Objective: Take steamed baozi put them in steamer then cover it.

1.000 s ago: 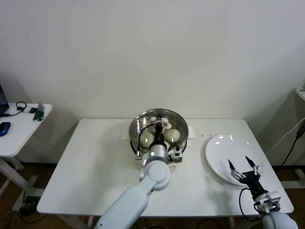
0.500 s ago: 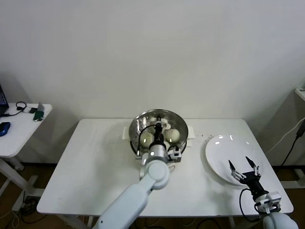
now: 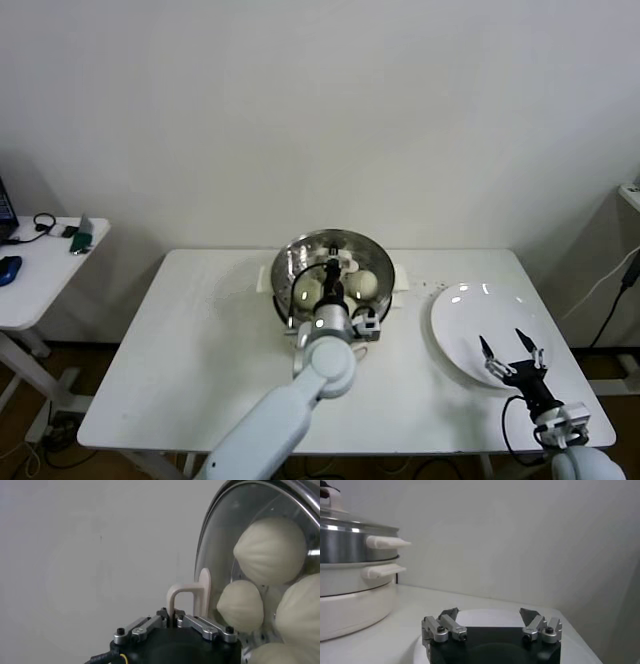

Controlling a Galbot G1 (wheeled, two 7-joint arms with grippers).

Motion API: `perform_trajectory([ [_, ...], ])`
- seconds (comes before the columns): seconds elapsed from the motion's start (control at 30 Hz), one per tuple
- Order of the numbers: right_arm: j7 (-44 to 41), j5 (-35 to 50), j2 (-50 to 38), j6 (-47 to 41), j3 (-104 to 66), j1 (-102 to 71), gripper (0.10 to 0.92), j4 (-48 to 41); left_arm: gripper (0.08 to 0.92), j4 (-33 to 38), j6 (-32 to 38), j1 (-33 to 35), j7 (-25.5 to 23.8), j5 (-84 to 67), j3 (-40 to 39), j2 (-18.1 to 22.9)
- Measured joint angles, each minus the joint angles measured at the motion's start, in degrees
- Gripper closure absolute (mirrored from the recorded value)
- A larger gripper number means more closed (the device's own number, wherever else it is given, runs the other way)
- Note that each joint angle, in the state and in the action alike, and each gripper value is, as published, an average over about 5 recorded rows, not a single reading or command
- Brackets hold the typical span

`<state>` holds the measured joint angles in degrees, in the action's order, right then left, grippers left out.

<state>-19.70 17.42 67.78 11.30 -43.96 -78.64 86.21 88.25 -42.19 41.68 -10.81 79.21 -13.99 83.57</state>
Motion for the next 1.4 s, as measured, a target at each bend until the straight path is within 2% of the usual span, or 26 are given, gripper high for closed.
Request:
perform_trajectory([
  [0.13,-0.1,0.04,-0.13,-0.01,-0.21,0.01,0.203,-0.13,0.75,0.64,0.0,0.08,-0.54,-0.58,0.01,-0.4],
  [0.37,-0.21,0.06,-0.23,-0.34,-0.32,0.21,0.203,-0.45,0.542,3.51,0.0,0.87,-1.71,-1.81,0.18,-2.15],
  [0.77,0.69,-1.15,-0.38,-3.32,-0.61,0.12,0.203,0.6,0.211,11.98,-0.02,3.61,-3.59,-4.36,0.25,-5.5],
  [0.87,0.97,-1.68,-0.52,-4.41,-0.74,0.04,0.203,1.01,0.182,14.49,-0.03,4.46,-3.62,-4.98,0.49,-6.41],
  [1.13,1.82,-2.24,-0.78,-6.48,-0.56,0.11,0.203,2.14,0.177,21.24,-0.02,8.13,-2.19,-8.69,2.06,-9.72],
  [1.27,2.01,-2.16,-1.01,-6.61,-0.4,-0.07,0.203,2.84,0.177,24.51,-0.01,11.38,0.77,-13.58,4.21,-11.67],
  [1.4,2.08,-1.71,-1.19,-6.48,-0.28,-0.68,0.203,3.87,0.177,27.4,-0.01,15.47,6.46,-21.46,8.2,-13.65],
])
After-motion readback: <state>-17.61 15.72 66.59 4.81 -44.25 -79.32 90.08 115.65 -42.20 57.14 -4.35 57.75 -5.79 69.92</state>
